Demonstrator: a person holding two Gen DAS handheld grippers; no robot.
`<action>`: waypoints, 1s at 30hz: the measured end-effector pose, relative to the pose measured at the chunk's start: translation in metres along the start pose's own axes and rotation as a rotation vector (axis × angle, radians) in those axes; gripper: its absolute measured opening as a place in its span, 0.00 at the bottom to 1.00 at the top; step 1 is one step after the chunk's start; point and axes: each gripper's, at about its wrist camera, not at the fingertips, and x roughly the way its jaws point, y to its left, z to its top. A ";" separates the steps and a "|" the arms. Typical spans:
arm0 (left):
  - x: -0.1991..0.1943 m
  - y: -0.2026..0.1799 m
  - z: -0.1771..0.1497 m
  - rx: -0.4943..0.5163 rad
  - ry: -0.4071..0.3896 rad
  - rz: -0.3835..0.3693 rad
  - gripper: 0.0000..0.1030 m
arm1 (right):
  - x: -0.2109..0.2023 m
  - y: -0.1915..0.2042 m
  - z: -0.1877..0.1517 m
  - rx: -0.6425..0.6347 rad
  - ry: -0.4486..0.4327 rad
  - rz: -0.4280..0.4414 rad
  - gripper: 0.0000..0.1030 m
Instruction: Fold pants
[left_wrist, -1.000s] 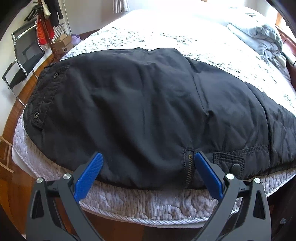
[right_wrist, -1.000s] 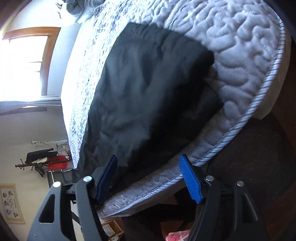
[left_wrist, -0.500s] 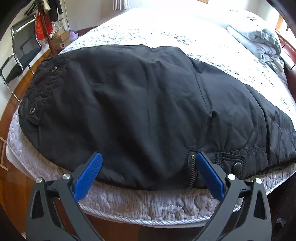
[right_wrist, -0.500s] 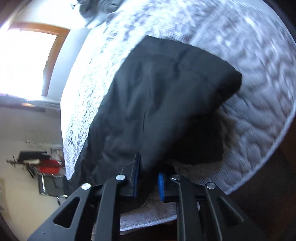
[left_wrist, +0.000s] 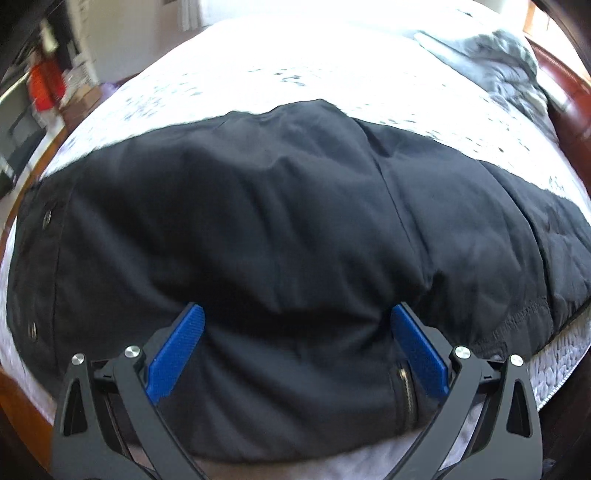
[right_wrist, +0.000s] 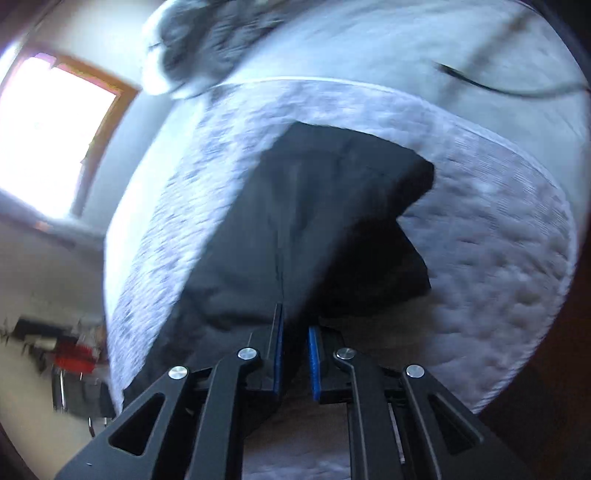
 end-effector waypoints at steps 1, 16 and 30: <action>0.005 -0.010 0.004 0.023 0.003 0.007 0.98 | 0.000 -0.010 -0.001 0.012 0.003 -0.022 0.10; -0.032 0.013 -0.013 -0.098 -0.057 -0.021 0.97 | 0.006 -0.045 -0.008 0.094 -0.002 -0.020 0.50; -0.088 0.078 -0.058 -0.342 -0.099 -0.066 0.97 | -0.031 0.027 -0.017 -0.164 -0.193 -0.046 0.13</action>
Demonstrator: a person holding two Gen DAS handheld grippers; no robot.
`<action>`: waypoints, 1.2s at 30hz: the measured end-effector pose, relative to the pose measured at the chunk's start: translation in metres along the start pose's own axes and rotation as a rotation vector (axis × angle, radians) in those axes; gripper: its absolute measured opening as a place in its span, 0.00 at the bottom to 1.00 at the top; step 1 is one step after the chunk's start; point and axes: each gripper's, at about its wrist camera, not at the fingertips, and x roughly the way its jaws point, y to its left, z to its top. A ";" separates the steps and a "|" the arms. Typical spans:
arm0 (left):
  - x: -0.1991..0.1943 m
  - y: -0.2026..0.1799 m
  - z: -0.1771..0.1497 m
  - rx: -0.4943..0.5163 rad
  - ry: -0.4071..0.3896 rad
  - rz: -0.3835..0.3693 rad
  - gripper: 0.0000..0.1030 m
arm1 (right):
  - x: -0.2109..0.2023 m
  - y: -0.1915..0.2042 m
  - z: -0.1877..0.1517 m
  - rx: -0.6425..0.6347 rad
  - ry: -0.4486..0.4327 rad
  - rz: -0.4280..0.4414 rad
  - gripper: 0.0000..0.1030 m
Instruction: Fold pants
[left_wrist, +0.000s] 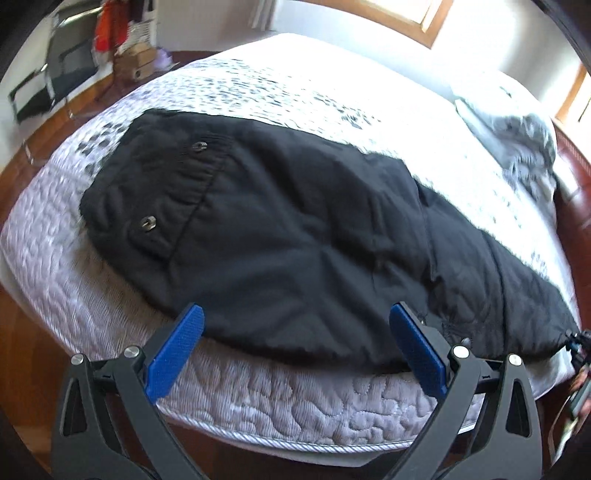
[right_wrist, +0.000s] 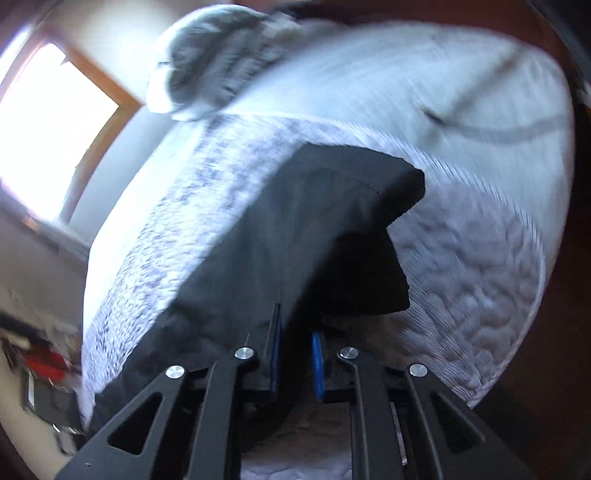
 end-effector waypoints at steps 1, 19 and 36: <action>-0.002 0.002 0.001 -0.012 -0.006 -0.007 0.97 | -0.007 0.014 0.000 -0.043 -0.020 0.001 0.12; -0.024 -0.005 -0.001 0.022 -0.038 0.011 0.97 | -0.033 0.089 -0.016 -0.185 0.007 0.139 0.31; -0.008 -0.061 0.000 0.180 -0.001 0.017 0.97 | 0.039 -0.118 -0.040 0.424 0.134 0.188 0.67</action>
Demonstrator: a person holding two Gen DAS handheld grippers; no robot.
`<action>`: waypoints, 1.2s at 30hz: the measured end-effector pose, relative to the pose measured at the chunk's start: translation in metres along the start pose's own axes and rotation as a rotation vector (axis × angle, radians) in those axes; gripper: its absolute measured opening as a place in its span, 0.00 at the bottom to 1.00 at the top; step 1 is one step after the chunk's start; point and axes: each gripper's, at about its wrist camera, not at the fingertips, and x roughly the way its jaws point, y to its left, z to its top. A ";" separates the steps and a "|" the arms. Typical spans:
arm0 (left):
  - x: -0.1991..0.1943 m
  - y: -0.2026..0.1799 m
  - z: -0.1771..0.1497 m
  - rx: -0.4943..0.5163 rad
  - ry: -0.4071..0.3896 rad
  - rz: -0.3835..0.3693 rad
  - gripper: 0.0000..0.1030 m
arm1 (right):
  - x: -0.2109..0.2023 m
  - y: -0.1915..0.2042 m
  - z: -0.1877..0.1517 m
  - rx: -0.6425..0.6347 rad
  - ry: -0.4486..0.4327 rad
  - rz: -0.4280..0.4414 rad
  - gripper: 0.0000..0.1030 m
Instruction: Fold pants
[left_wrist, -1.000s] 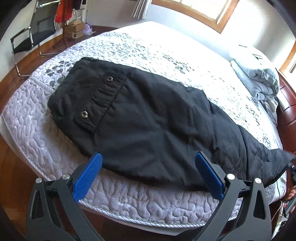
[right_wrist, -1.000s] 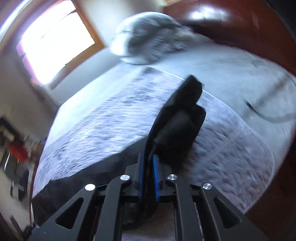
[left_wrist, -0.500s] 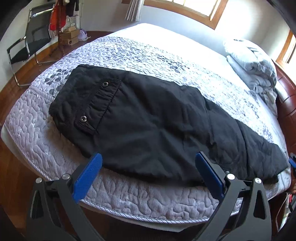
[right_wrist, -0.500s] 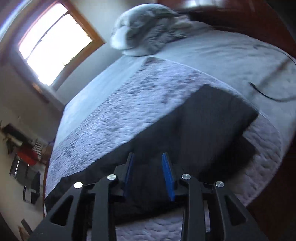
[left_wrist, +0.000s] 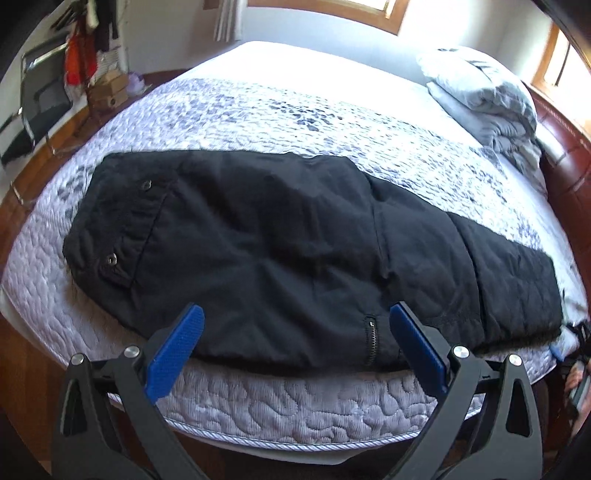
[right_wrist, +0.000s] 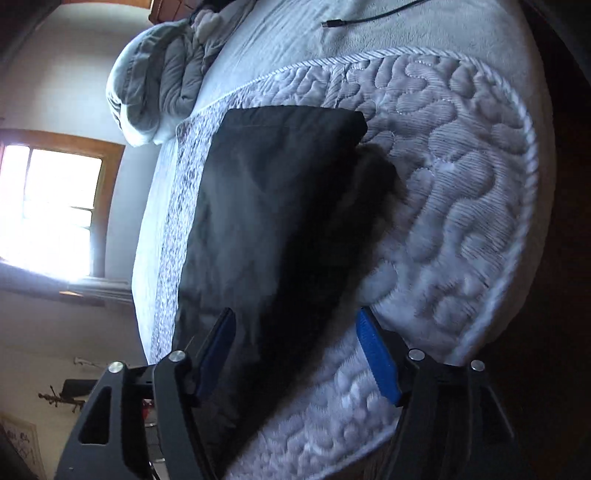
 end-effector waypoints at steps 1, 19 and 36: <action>0.000 -0.003 0.000 0.017 0.001 0.010 0.97 | 0.003 -0.001 0.002 0.007 -0.007 0.024 0.67; 0.005 -0.020 0.001 0.075 0.037 0.036 0.97 | 0.018 0.031 0.018 -0.071 -0.133 0.134 0.10; -0.003 0.004 -0.011 -0.028 0.015 -0.019 0.97 | 0.029 0.255 -0.157 -1.016 0.000 0.087 0.09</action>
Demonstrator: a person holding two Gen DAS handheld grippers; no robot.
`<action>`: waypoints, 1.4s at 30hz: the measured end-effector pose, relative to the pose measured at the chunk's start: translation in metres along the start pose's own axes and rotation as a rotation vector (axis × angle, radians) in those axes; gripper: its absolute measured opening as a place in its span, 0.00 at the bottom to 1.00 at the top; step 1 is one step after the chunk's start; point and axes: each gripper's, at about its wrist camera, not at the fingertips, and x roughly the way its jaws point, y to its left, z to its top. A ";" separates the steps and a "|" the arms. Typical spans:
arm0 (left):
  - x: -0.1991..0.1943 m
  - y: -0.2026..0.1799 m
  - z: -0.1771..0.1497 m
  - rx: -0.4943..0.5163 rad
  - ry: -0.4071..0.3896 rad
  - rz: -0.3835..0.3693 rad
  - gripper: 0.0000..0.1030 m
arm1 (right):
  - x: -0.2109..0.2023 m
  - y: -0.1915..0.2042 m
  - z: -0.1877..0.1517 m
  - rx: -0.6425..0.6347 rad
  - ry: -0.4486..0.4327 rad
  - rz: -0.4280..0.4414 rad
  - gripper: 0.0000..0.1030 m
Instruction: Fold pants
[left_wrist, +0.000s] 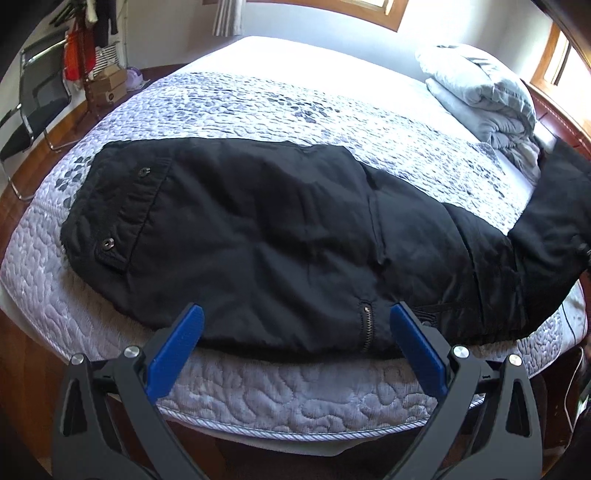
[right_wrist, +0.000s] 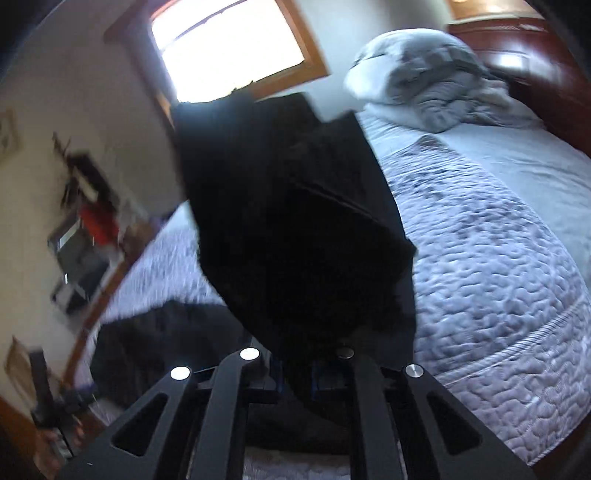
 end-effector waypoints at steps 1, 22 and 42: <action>-0.001 0.003 0.000 -0.011 -0.003 0.000 0.97 | 0.011 0.014 -0.007 -0.039 0.039 -0.005 0.09; 0.002 0.042 -0.009 -0.172 0.007 -0.044 0.97 | 0.062 0.096 -0.100 -0.323 0.342 0.115 0.65; 0.009 0.071 -0.014 -0.251 0.026 -0.042 0.97 | 0.081 0.120 -0.102 -0.388 0.374 0.117 0.62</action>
